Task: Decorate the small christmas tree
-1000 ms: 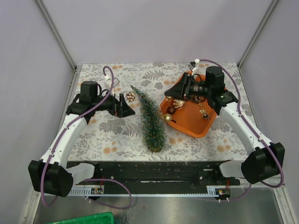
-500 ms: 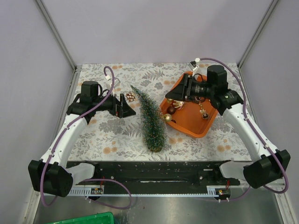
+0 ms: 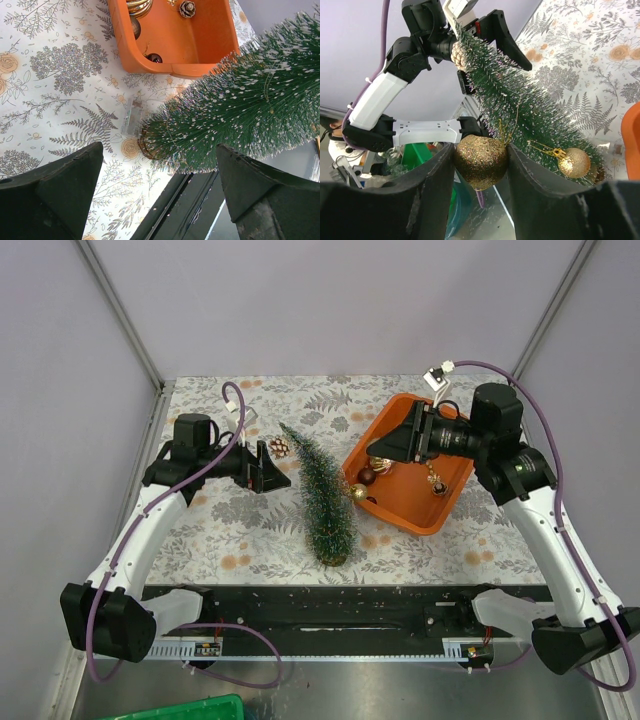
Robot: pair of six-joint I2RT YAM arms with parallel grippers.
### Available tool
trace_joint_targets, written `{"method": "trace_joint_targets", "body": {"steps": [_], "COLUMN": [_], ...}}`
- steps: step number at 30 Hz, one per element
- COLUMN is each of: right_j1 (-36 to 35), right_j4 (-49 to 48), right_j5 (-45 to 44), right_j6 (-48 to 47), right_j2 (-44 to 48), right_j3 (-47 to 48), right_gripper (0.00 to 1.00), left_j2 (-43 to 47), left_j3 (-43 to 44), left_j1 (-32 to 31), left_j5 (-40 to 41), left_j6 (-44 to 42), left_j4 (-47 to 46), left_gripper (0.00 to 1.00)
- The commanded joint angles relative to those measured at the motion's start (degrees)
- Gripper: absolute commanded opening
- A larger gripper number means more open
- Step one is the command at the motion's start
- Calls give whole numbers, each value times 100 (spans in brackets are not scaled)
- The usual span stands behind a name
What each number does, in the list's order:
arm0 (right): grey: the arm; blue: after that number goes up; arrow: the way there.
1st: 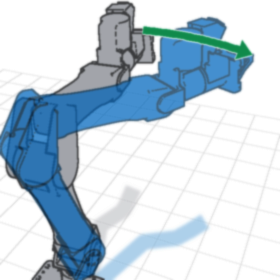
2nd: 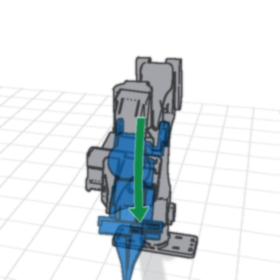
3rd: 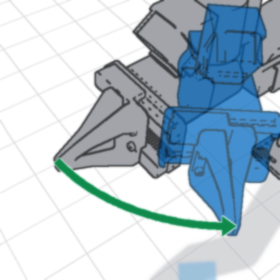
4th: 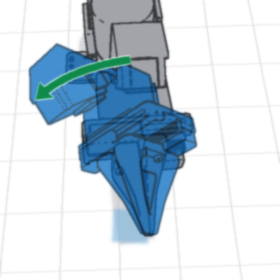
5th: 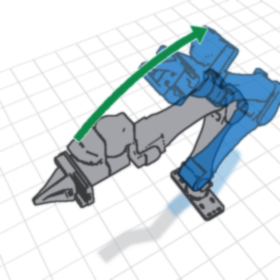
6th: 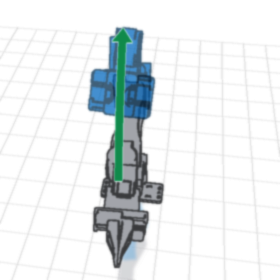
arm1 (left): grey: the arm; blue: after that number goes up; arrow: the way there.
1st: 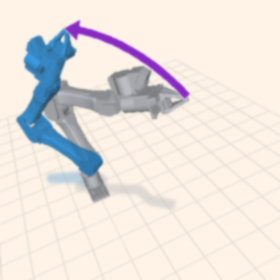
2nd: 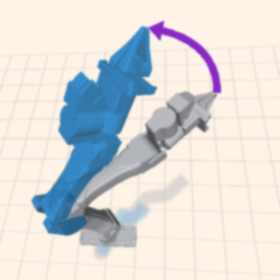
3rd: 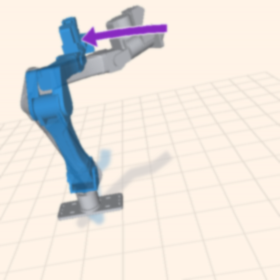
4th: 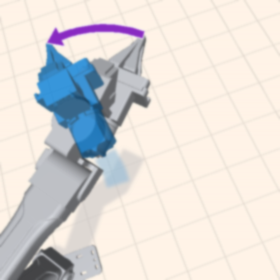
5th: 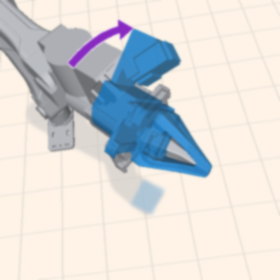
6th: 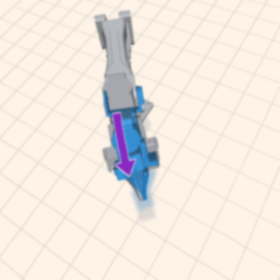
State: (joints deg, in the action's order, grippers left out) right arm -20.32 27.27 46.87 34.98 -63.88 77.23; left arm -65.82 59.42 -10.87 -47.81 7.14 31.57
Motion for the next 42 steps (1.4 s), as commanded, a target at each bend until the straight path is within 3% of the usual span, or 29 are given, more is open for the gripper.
{"method": "trace_joint_targets", "body": {"steps": [1,10,17,27,42], "right_j1": [-43,-60,-69,-86,-210], "right_j4": [-327,-916,-828,-1654,-1145], "right_j5": [392,1253,1570,2098,2247], "right_j6": [96,316,237,799,439], "right_j2": [51,86,174,148,-63], "right_j3": [38,-155,-366,-736,-692], "right_gripper": [52,50,49,49,48], "left_j2": [157,131,140,175,166], "left_j3": [131,167,131,131,149], "left_j1": [-20,-20,-20,-11,-20], "left_j5": [-79,-44,-9,-9,26], "left_j6": [-63,-72,-90,-116,-151], "left_j4": [-160,-125,-143,-108,-81], "left_gripper": [99,99,99,99,99]}}
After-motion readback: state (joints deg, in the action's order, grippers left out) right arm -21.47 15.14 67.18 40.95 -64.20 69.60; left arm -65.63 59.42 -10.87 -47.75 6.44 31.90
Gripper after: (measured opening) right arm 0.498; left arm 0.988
